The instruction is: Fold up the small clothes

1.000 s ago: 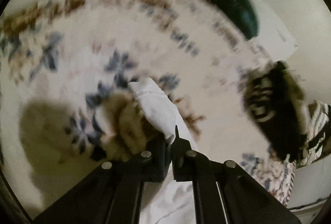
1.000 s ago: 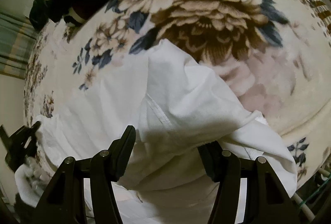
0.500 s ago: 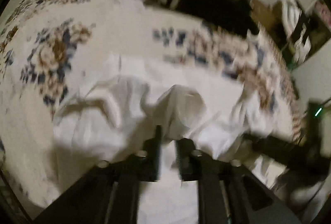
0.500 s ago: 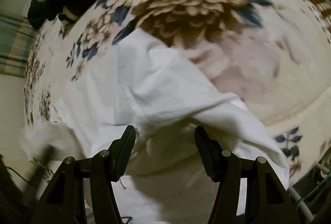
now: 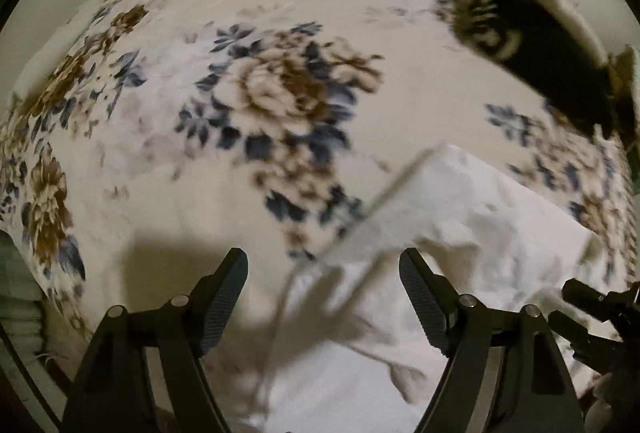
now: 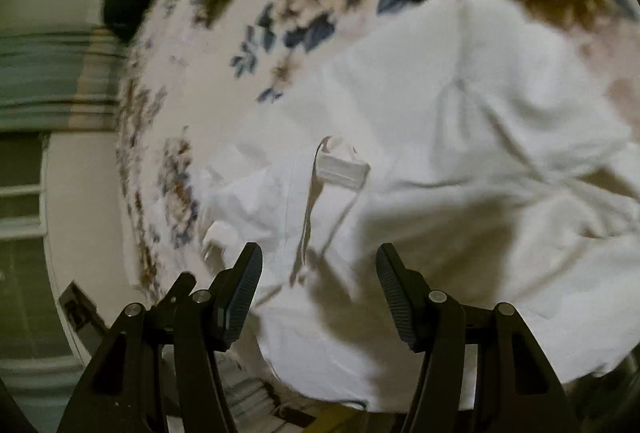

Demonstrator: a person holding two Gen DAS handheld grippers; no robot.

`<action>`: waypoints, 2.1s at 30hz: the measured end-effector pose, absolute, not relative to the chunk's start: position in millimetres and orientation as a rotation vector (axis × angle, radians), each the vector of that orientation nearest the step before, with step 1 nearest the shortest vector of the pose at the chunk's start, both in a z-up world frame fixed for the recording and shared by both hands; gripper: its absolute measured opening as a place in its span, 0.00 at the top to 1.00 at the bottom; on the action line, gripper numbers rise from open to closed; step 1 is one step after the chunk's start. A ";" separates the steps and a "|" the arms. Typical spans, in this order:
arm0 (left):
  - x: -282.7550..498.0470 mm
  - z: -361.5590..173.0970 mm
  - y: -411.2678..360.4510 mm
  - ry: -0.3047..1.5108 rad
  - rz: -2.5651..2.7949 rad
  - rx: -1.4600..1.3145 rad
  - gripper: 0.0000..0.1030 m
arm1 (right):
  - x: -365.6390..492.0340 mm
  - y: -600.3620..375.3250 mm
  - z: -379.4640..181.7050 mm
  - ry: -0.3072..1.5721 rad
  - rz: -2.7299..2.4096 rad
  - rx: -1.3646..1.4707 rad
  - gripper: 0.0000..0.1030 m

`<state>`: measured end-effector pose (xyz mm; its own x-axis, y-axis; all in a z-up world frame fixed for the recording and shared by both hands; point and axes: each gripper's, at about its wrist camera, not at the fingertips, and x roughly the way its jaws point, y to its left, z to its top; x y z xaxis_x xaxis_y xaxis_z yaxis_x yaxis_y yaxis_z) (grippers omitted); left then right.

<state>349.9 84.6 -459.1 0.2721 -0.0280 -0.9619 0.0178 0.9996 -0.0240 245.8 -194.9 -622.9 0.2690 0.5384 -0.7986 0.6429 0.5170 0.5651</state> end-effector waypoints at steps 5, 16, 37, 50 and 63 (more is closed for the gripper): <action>365.2 -474.5 73.8 1.300 -0.058 0.053 0.25 | 257.4 -193.3 -651.2 1.357 -0.115 1.355 0.40; 365.0 -481.7 77.3 1.324 -0.056 0.039 0.25 | 265.1 -184.0 -620.7 1.303 -0.070 1.257 0.96; 383.2 -467.2 47.1 1.307 -0.199 0.017 0.25 | 237.1 -259.9 -615.8 1.420 -0.283 1.027 0.57; 413.6 -509.2 -3.1 1.384 -0.581 0.023 0.65 | 259.9 -326.2 -647.9 1.547 -0.003 0.704 0.30; 434.9 -455.3 -13.1 1.230 -0.573 0.088 0.97 | 274.5 -344.4 -597.0 1.407 0.004 0.682 0.90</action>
